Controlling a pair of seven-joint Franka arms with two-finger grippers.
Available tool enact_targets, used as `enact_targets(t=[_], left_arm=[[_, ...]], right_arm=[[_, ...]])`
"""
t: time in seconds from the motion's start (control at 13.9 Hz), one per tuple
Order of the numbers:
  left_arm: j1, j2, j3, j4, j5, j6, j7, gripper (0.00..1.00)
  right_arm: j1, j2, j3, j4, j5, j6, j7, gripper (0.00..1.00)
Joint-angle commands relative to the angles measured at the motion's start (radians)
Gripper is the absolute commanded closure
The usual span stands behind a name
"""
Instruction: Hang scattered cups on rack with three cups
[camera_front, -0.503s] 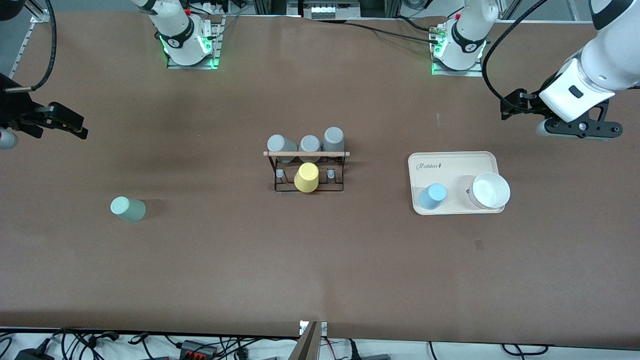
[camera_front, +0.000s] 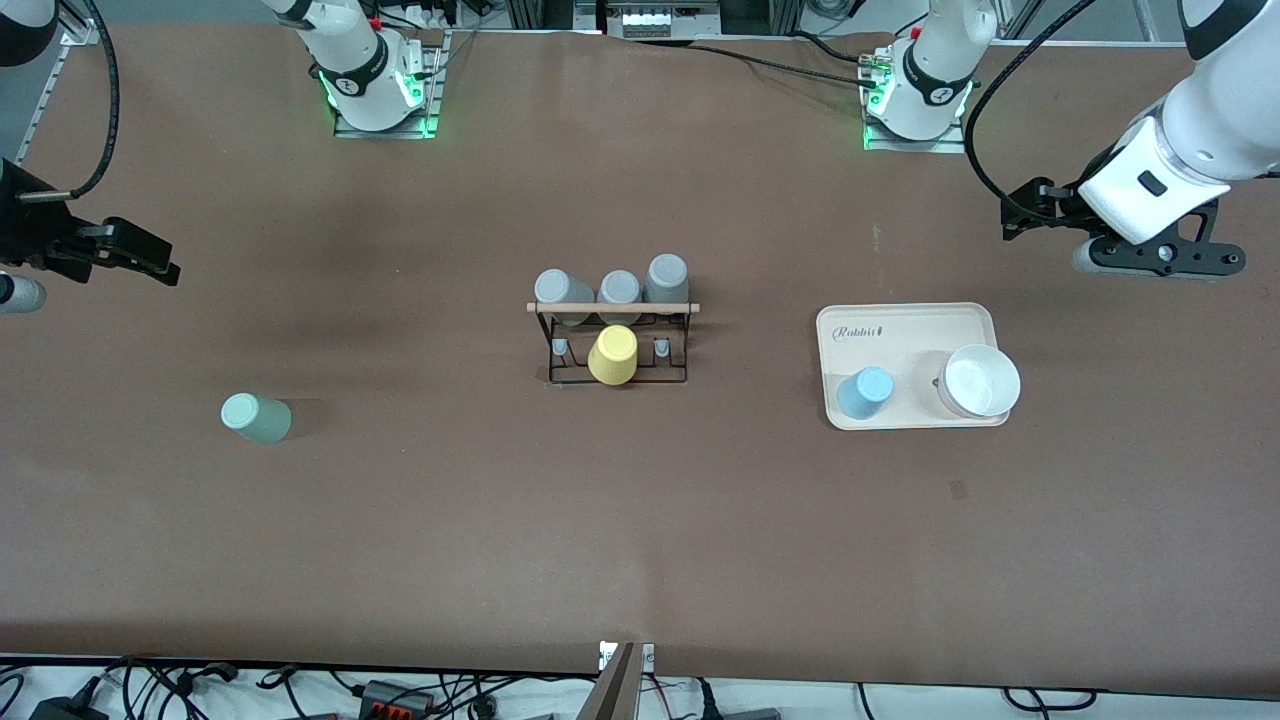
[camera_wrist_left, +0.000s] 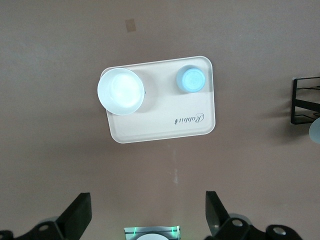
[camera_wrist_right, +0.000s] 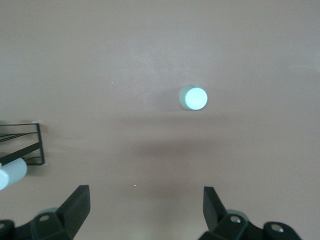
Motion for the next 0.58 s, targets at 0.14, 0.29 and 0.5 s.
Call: enact_targets(t=[0.14, 0.29, 0.5], left_arm=[[0.009, -0.002, -0.003, 0.012, -0.014, -0.003, 0.006, 0.00], [0.008, 0.001, -0.003, 0.012, -0.012, -0.004, 0.007, 0.00], [0.005, 0.053, -0.009, 0.016, -0.012, 0.003, 0.006, 0.00]], right_arm=[[0.079, -0.033, 0.017, 0.011, -0.115, -0.020, 0.134, 0.00], [0.076, -0.038, 0.017, 0.008, -0.104, -0.020, 0.133, 0.00], [0.066, -0.038, 0.008, -0.001, -0.099, -0.014, 0.106, 0.00]])
